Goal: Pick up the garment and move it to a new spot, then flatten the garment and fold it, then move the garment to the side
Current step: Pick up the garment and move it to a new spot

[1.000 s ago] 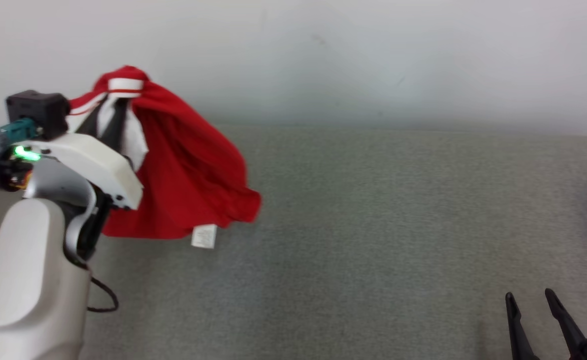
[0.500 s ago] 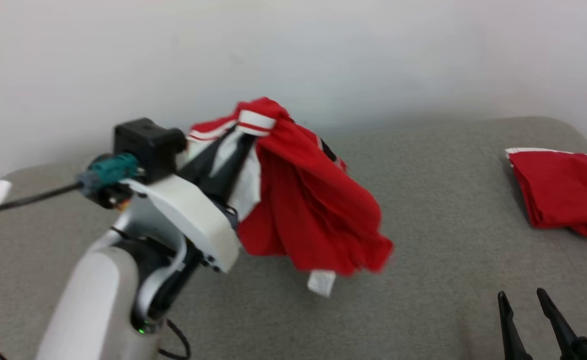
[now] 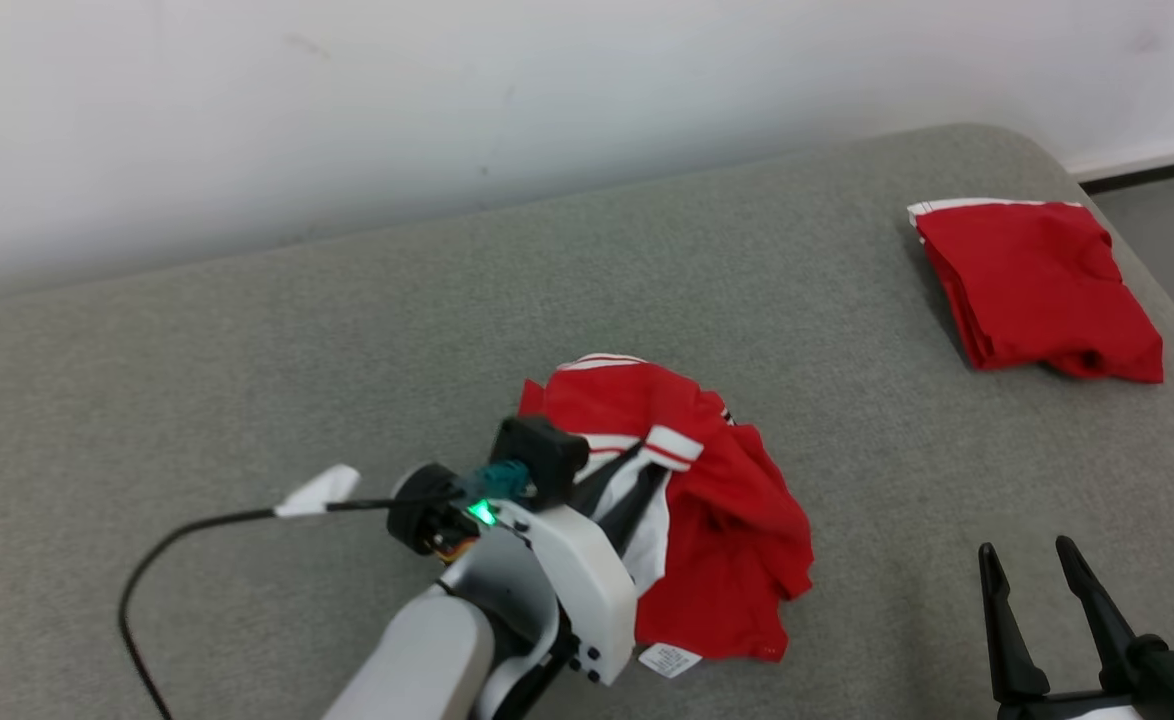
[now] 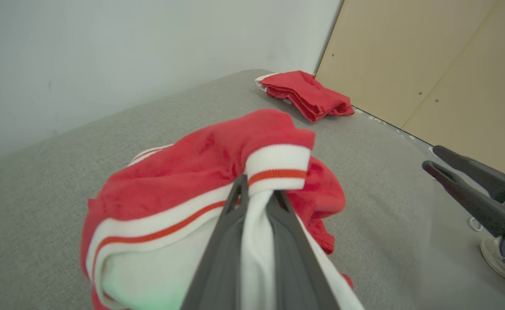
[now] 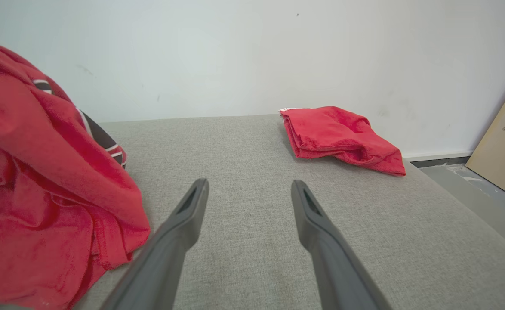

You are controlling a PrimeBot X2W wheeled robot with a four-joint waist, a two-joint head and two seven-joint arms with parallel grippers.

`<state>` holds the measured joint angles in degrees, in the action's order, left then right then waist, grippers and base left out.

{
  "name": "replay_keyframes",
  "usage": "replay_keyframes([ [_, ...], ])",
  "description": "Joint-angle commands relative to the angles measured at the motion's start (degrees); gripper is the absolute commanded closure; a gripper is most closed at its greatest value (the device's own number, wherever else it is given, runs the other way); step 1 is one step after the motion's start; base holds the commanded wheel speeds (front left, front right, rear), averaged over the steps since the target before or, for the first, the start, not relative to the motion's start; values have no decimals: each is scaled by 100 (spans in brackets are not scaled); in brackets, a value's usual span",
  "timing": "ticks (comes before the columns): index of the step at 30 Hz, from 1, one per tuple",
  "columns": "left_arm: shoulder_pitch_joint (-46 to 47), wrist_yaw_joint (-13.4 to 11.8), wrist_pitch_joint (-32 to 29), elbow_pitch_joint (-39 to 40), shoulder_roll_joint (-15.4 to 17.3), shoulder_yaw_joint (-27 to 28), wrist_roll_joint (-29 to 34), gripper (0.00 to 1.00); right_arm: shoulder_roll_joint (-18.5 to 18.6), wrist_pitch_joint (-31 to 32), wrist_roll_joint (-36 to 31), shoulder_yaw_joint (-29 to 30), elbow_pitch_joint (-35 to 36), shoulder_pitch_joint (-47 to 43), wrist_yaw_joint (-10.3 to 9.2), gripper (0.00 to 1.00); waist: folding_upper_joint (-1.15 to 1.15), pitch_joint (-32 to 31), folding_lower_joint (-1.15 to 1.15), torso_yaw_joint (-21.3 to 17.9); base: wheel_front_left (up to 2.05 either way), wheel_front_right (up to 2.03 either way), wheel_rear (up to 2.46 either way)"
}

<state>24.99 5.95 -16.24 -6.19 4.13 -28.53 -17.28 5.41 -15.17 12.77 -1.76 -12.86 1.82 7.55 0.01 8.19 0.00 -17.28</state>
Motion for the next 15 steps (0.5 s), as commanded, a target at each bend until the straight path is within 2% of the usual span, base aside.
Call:
replay_keyframes([
  [1,34,-24,120,-176,-9,-72,111,100,-5,6,24,-24,-7,90,-12,0,-1,160,0,-150,0,0,0],
  [8,349,-349,978,-1521,-108,-642,-129,100,37,6,31,-29,-80,244,-12,0,-1,261,0,-292,0,0,0],
  [10,427,-443,1229,-1719,-110,-827,-283,53,50,6,23,-8,-95,238,-12,0,-1,242,0,-284,0,0,0],
  [11,441,-487,1332,-1810,-112,-912,-375,11,57,6,14,10,-104,218,-12,0,-1,220,0,-268,0,0,0],
  [12,454,-519,1432,-1876,-111,-999,-436,0,64,6,0,26,-116,185,-12,0,-1,194,0,-247,0,0,0],
  [15,348,-598,1696,-1886,-112,-1179,-820,0,116,6,-24,44,-155,98,-12,0,-1,78,0,-162,0,0,0],
])
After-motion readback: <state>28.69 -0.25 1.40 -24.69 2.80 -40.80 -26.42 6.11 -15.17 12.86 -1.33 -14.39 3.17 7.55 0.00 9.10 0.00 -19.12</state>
